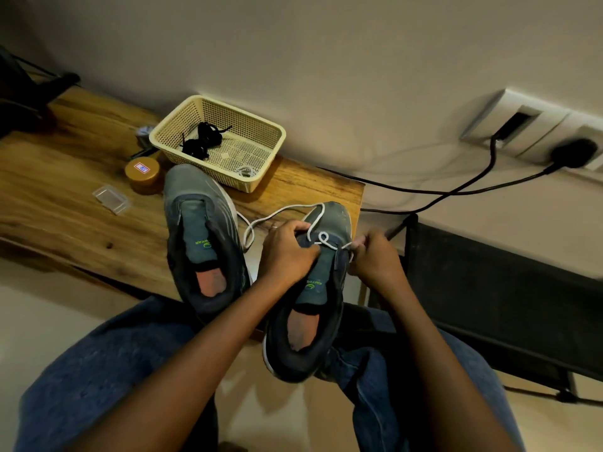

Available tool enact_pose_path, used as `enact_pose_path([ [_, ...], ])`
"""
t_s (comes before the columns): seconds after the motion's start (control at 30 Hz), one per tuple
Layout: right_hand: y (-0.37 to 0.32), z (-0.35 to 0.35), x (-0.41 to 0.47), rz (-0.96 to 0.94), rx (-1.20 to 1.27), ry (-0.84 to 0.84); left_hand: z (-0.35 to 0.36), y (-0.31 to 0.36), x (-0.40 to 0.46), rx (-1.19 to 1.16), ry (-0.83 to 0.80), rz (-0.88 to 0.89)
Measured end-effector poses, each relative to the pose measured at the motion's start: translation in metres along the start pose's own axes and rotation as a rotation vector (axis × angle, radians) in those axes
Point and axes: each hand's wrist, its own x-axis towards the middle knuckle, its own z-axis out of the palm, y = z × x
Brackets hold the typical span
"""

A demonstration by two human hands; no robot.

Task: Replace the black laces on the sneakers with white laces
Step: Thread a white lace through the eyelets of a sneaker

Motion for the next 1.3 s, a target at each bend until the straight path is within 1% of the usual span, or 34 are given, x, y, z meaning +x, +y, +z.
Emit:
enact_pose_path([
  [0.07, 0.001, -0.005, 0.002, 0.052, 0.138, 0.072, -0.001, 0.0, 0.001, 0.011, 0.001, 0.003],
  [0.13, 0.002, -0.01, 0.004, 0.052, 0.236, 0.176, 0.0, -0.001, 0.002, 0.011, -0.01, 0.01],
  [0.2, 0.002, -0.012, 0.006, 0.014, 0.205, 0.243, 0.0, -0.002, 0.003, 0.017, -0.014, 0.001],
  [0.37, -0.004, -0.015, 0.003, -0.081, 0.093, 0.328, 0.003, -0.005, 0.006, 0.014, -0.018, 0.003],
  [0.43, -0.007, -0.016, 0.0, -0.089, 0.103, 0.317, 0.002, -0.005, 0.006, 0.029, -0.014, 0.012],
  [0.5, -0.009, -0.016, -0.004, -0.091, 0.209, 0.262, 0.003, -0.004, 0.005, 0.022, -0.03, 0.029],
  [0.57, -0.012, -0.02, -0.005, -0.097, 0.295, 0.234, 0.004, 0.0, 0.003, -0.029, -0.038, 0.057],
  [0.63, -0.015, -0.029, -0.009, -0.089, 0.362, 0.198, 0.004, 0.002, 0.003, -0.082, -0.011, 0.067],
  [0.73, -0.026, -0.058, -0.016, -0.118, 0.391, 0.165, -0.011, 0.026, -0.003, -0.14, 0.039, 0.097],
  [0.87, -0.051, -0.102, -0.025, -0.191, 0.45, 0.166, -0.034, 0.064, -0.009, -0.197, 0.081, 0.173],
  [1.07, -0.091, -0.15, -0.051, -0.352, 0.419, 0.166, -0.074, 0.138, -0.028, -0.254, 0.151, 0.28],
  [1.23, -0.107, -0.174, -0.068, -0.401, 0.368, 0.223, -0.095, 0.185, -0.05, -0.325, 0.155, 0.359],
  [1.3, -0.111, -0.179, -0.072, -0.428, 0.33, 0.24, -0.1, 0.195, -0.056, -0.316, 0.158, 0.391],
])
